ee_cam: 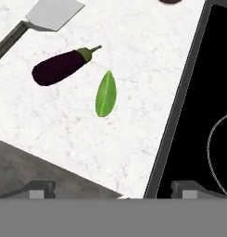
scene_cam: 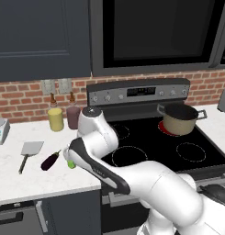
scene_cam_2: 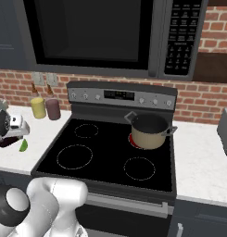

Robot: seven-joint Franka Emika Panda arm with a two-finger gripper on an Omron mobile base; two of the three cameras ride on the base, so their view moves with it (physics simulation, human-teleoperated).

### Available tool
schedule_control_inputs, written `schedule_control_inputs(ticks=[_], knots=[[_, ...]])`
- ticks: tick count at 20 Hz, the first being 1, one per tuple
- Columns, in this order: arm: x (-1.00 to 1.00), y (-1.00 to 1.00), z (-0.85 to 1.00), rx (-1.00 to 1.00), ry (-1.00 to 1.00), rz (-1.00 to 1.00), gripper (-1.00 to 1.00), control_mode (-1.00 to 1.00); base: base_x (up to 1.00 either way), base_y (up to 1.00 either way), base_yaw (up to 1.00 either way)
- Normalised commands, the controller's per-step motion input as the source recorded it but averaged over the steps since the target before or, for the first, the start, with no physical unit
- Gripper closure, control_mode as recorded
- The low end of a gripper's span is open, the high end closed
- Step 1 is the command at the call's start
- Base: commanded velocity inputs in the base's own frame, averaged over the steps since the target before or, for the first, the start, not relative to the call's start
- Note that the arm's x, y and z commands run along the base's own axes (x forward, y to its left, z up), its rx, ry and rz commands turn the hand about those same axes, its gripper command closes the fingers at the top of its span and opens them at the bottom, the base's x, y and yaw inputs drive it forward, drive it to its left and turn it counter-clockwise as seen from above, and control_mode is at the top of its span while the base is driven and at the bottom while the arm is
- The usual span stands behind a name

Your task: Put the lemon wedge and eggplant in the pot. Retrieve the spatula and lightly stir the vegetables in the pot.

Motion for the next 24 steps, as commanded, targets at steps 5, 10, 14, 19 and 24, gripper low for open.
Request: schedule_control_inputs(ticks=[5, 10, 14, 19, 24], knots=[[0.16, 0.00, -0.37, -0.04, 0.00, -0.09, -1.00, -1.00, 0.00, 0.00, 0.00], [0.23, 0.00, -0.42, -0.01, 0.00, -0.07, -1.00, -1.00, 0.00, 0.00, 0.00], [0.26, 0.00, -0.36, 0.00, 0.01, -0.03, -1.00, -1.00, 0.00, 0.00, 0.00], [0.29, 0.00, -0.36, 0.00, 0.04, -0.03, -1.00, -1.00, 0.00, 0.00, 0.00], [0.28, 0.08, -0.35, 0.00, 0.03, -0.02, -1.00, -1.00, 0.00, 0.00, 0.00]])
